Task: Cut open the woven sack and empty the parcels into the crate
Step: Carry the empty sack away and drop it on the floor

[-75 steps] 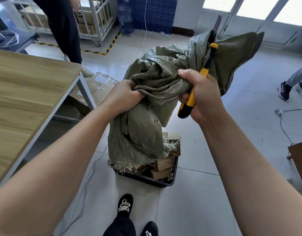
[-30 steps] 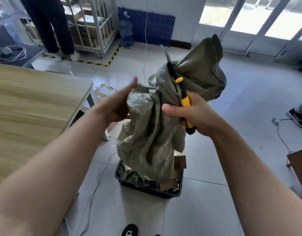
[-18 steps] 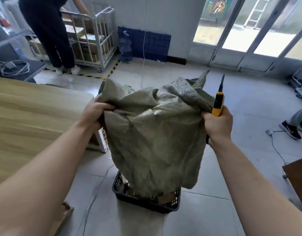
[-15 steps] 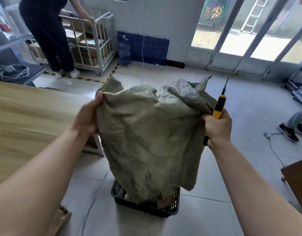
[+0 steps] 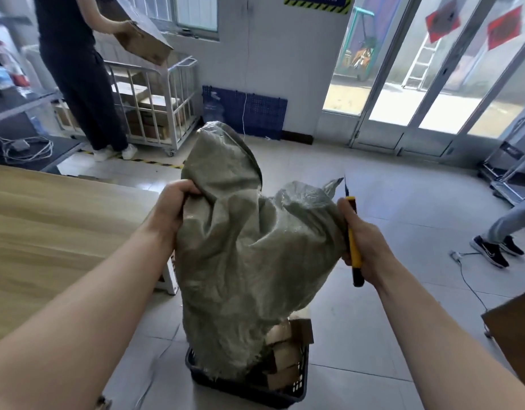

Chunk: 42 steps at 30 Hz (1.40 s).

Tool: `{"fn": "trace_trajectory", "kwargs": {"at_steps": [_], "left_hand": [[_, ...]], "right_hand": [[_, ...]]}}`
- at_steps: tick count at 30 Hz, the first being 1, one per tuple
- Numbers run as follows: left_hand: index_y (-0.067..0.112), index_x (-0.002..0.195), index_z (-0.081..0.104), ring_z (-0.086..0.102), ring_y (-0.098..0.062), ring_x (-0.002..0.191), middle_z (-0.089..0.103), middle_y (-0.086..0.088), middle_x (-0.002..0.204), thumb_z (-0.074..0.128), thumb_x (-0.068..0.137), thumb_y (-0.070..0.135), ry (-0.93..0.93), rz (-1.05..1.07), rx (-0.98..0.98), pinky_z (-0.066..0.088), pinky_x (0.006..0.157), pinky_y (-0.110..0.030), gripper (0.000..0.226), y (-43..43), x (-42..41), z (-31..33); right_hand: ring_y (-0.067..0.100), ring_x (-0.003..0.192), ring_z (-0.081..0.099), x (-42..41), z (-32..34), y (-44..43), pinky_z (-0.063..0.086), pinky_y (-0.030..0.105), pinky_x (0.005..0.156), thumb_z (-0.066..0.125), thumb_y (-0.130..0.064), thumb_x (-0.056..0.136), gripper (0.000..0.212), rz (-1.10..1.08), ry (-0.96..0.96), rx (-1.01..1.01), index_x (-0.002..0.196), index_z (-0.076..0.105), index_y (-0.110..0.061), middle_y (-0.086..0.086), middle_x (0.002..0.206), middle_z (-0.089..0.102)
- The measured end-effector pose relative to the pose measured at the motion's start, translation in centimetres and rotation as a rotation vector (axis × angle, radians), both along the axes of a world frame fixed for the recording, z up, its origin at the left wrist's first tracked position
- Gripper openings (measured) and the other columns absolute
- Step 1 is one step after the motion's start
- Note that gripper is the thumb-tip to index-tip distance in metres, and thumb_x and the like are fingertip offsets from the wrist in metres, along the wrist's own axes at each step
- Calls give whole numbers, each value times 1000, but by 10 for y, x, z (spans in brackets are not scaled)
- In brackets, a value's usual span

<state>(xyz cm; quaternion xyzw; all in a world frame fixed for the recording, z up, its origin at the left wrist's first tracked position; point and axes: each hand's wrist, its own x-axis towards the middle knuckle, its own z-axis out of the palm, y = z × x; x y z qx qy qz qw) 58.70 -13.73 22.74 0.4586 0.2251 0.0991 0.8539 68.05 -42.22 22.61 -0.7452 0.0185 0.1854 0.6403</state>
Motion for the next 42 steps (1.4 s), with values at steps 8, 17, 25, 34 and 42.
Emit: {"fn": "trace_trajectory", "kwargs": {"at_steps": [8, 17, 25, 34, 42], "left_hand": [[10, 70, 69, 69, -22, 71, 71, -7, 70, 38, 91, 21, -252, 82, -116, 58, 63, -26, 39, -7, 6, 26], [13, 77, 64, 69, -9, 55, 72, 4, 60, 63, 86, 2, -136, 69, 403, 57, 53, -22, 13, 4, 15, 52], [17, 101, 70, 64, -25, 102, 69, -8, 106, 59, 86, 46, 61, 212, 833, 51, 96, -41, 34, 32, 30, 57], [25, 128, 50, 61, -21, 113, 63, 0, 123, 95, 39, 38, 198, -745, 1054, 45, 103, -42, 100, 38, 38, 76], [18, 77, 60, 60, -21, 79, 63, -1, 81, 75, 73, 18, 486, -822, 1927, 45, 70, -28, 15, 4, 54, 78]], "right_hand": [[19, 47, 36, -3, -8, -12, 30, 22, 41, 64, -9, 80, 7, 117, -106, -320, 80, 58, -6, 8, 60, 41], [24, 67, 43, -5, -19, -28, 33, 34, 62, 57, -12, 79, 13, -23, -244, -461, 68, 50, -10, 5, 68, 48], [22, 56, 34, -7, 0, -46, 31, 30, 51, 50, -5, 86, 14, -249, -107, -194, 73, 47, -8, 7, 67, 39], [17, 59, 39, -29, 13, -69, 31, 29, 54, 58, -3, 84, 25, -412, -61, 77, 65, 51, -17, 2, 65, 42], [18, 59, 44, -59, 19, -99, 32, 27, 52, 60, -7, 85, 12, -523, -101, 85, 76, 61, -16, 5, 67, 49]]}}
